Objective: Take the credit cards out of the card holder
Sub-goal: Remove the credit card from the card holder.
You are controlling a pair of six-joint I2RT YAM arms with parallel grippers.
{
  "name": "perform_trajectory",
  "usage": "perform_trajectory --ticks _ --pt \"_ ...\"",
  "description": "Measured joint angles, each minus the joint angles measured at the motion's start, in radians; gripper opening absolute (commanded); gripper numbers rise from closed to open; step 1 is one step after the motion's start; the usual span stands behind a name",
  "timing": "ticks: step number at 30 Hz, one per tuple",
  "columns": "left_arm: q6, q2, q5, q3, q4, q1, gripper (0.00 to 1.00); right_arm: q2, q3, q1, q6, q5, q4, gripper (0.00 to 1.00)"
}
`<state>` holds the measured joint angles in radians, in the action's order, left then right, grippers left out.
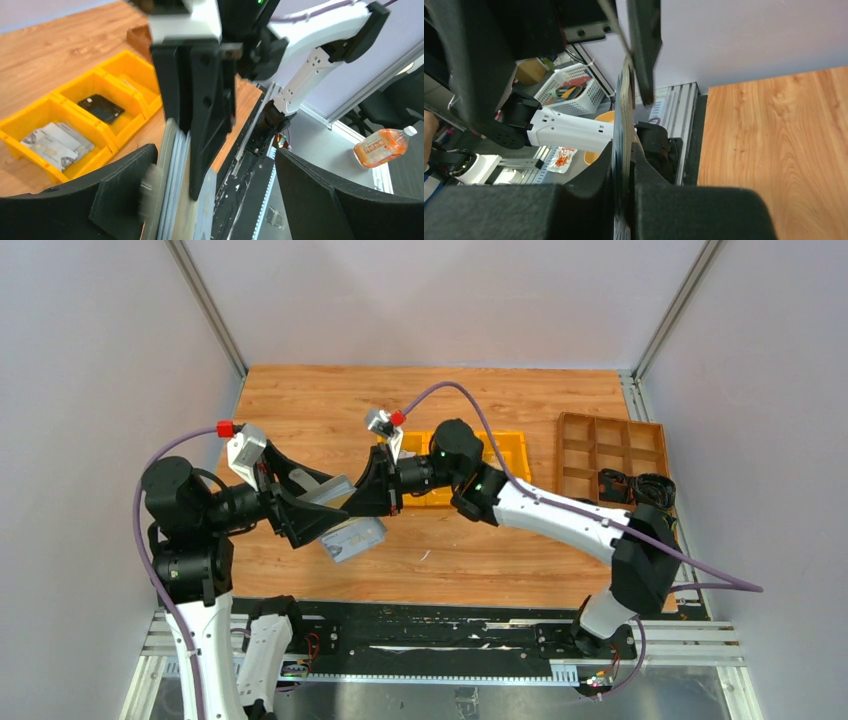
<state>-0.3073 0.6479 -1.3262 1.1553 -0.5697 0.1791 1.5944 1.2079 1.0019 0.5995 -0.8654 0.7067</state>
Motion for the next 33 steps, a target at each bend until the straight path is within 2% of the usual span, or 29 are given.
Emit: perform_trajectory --ticks 5,7,9,14,16,22,30,33 --pt "0.036 -0.011 0.005 -0.094 -0.009 0.000 0.84 -0.040 0.207 -0.014 -0.203 -0.032 -0.478 0.00" --pt "0.043 -0.011 0.006 -0.108 -0.010 0.000 0.78 -0.046 0.274 -0.014 -0.274 -0.037 -0.625 0.00" --pt "0.054 -0.012 0.006 -0.115 -0.011 0.000 0.69 -0.047 0.356 -0.014 -0.366 -0.043 -0.810 0.00" --pt "0.072 -0.018 -0.019 -0.141 -0.008 0.000 0.43 -0.028 0.495 -0.014 -0.537 -0.034 -1.144 0.00" --pt "0.074 -0.023 -0.029 -0.156 -0.008 -0.001 0.42 -0.003 0.546 -0.014 -0.574 -0.026 -1.229 0.00" --pt "0.089 -0.033 -0.032 -0.236 -0.009 -0.019 0.53 0.098 0.668 -0.014 -0.645 -0.025 -1.419 0.00" --pt "0.091 -0.033 0.004 -0.303 -0.010 -0.148 0.53 0.169 0.748 -0.014 -0.683 -0.026 -1.531 0.00" --pt "0.092 -0.030 0.019 -0.312 -0.010 -0.187 0.45 0.176 0.771 -0.014 -0.697 -0.027 -1.565 0.00"
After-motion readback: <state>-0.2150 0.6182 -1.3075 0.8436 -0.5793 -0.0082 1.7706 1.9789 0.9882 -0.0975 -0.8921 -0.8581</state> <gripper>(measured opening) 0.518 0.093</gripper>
